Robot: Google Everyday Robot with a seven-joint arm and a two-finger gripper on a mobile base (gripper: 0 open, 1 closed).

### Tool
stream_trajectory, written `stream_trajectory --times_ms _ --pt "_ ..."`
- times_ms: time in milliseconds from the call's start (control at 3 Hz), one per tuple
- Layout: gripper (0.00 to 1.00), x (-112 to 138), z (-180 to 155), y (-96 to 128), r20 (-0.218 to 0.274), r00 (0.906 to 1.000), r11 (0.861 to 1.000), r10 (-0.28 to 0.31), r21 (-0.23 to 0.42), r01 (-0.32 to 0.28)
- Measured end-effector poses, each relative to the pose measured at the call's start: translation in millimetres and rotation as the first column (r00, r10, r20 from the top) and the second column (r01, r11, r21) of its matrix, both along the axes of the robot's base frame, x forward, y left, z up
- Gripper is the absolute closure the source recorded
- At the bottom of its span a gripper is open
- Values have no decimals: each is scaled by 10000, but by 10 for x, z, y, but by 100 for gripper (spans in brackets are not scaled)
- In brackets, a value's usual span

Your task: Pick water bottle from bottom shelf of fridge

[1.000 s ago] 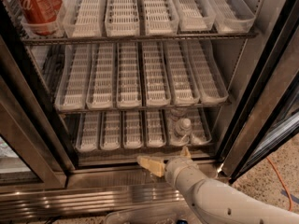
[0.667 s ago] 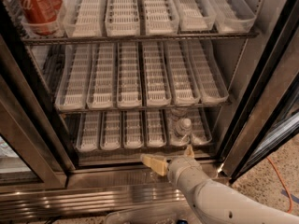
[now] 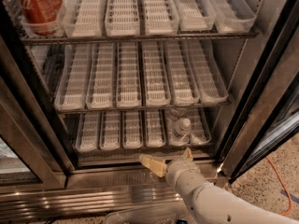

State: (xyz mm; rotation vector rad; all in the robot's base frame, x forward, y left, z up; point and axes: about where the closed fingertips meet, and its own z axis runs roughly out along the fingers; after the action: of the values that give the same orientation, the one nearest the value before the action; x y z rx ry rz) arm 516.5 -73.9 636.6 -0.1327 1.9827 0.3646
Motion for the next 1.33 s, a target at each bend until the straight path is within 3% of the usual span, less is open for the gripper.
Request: stream_trajectory --times_ms 333,667,1000,1333 --pt "0 111 -147 -53 46 9984 9970 -568 523 564" --pt "0 258 -220 -167 315 9921 9914 -1215 519 1198" --pt "0 348 -314 -285 541 9802 9814 -1906 320 1891" --pt "0 420 -358 -374 900 9621 9662 -2576 171 2571"
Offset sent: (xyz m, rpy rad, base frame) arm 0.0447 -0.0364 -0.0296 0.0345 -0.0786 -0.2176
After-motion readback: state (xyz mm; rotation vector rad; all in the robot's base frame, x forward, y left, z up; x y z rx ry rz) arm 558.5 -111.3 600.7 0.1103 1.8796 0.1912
